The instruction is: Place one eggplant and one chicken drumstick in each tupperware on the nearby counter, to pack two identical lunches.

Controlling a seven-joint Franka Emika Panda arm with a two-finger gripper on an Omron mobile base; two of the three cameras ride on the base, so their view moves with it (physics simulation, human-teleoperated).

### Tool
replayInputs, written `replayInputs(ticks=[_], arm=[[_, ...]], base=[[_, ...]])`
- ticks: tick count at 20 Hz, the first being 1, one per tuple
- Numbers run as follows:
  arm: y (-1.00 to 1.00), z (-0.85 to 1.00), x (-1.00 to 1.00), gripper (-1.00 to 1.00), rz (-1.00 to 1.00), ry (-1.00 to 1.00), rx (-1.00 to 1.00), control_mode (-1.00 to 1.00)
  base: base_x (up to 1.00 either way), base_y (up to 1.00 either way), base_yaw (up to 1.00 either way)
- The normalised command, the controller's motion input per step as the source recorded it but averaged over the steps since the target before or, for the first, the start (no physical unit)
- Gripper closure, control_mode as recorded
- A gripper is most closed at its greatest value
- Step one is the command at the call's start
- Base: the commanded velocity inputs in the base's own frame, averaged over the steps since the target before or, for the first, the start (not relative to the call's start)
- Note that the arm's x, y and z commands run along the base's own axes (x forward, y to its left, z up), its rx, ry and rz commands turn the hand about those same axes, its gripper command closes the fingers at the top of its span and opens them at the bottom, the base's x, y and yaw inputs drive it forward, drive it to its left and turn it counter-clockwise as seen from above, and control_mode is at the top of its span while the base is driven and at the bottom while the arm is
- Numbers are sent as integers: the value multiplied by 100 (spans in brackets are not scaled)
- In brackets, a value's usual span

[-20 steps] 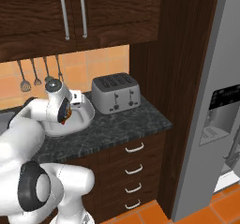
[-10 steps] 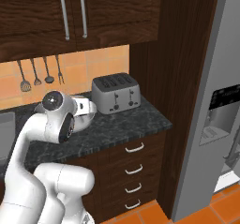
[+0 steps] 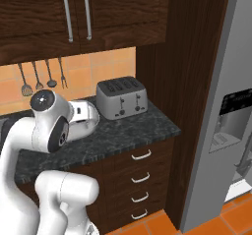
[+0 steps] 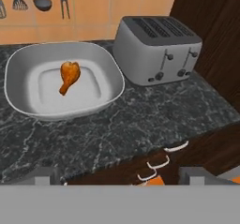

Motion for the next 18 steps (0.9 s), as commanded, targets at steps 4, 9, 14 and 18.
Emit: replayInputs(ticks=[4,9,14,18], arm=[[0,-2,-19,-100,-1,0,-1,100],[0,0,0,-100,0,0,0,100],[0,0,0,-100,0,0,0,100],[0,0,0,-100,0,0,0,100]], base=[[-75,-6,0],[-100,-77,-6],[2,-100,-1],[88,-100,11]])
